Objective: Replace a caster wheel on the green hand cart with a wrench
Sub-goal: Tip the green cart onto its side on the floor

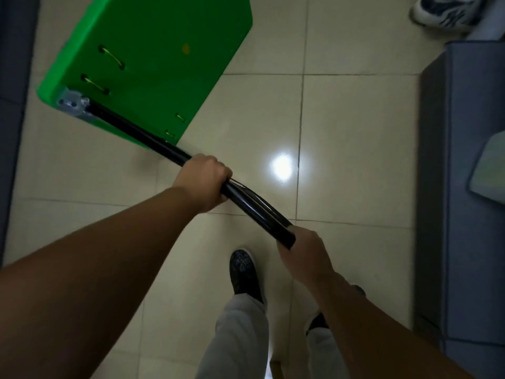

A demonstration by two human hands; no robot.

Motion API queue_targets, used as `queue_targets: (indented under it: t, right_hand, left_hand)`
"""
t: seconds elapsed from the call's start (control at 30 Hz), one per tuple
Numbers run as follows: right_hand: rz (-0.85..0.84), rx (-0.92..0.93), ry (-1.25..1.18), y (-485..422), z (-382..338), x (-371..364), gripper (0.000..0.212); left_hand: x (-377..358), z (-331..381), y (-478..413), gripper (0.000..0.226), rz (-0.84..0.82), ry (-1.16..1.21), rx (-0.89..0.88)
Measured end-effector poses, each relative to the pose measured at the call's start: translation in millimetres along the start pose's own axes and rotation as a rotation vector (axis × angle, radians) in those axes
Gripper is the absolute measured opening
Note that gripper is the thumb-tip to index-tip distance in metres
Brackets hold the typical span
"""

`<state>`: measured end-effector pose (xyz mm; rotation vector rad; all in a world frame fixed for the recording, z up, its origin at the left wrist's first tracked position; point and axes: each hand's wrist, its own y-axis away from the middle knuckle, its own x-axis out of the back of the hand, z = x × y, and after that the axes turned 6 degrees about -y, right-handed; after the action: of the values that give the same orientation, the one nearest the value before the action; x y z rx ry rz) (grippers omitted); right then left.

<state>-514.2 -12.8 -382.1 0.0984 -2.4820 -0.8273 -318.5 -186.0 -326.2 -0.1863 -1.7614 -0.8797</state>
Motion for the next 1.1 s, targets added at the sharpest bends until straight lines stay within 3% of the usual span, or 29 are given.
queue_targets:
  t: [0.2, 0.47, 0.57, 0.63, 0.73, 0.87, 1.0, 1.1]
  right_hand:
    - [-0.055, -0.185, 0.045, -47.6, -25.1, -37.1, 0.023]
    - [-0.086, -0.184, 0.096, -60.0, -33.1, -49.6, 0.022]
    - [-0.122, -0.118, 0.061, -55.4, -55.2, -43.1, 0.019]
    - [-0.139, -0.046, 0.014, -57.8, -87.0, -37.7, 0.023]
    - [-0.167, 0.022, -0.029, -70.5, -145.2, -24.2, 0.023]
    - [-0.153, 0.107, 0.167, -79.7, -218.5, 17.6, 0.017]
    - [-0.154, 0.229, 0.448, -95.8, -285.9, 83.2, 0.019]
    - [-0.155, 0.331, 0.611, -138.2, -336.8, 124.3, 0.023]
  left_hand:
    - [-29.9, -37.5, -9.2, 0.016, 0.015, -0.032, 0.068]
    - [-63.4, -47.5, -6.5, 0.009, 0.185, 0.025, 0.133]
    - [-69.6, -31.1, 7.1, 0.025, 0.347, 0.246, 0.235]
    - [-65.1, -25.1, 18.8, 0.039, 0.339, 0.526, 0.281]
    - [-41.7, -28.7, 32.0, 0.037, 0.306, 0.909, 0.342]
    - [-7.1, -39.3, 65.5, 0.029, 0.297, 1.221, 0.623]
    - [27.5, -39.5, 94.7, 0.021, 0.185, 1.365, 0.832]
    - [59.0, -46.2, 80.3, 0.023, 0.211, 1.382, 0.949]
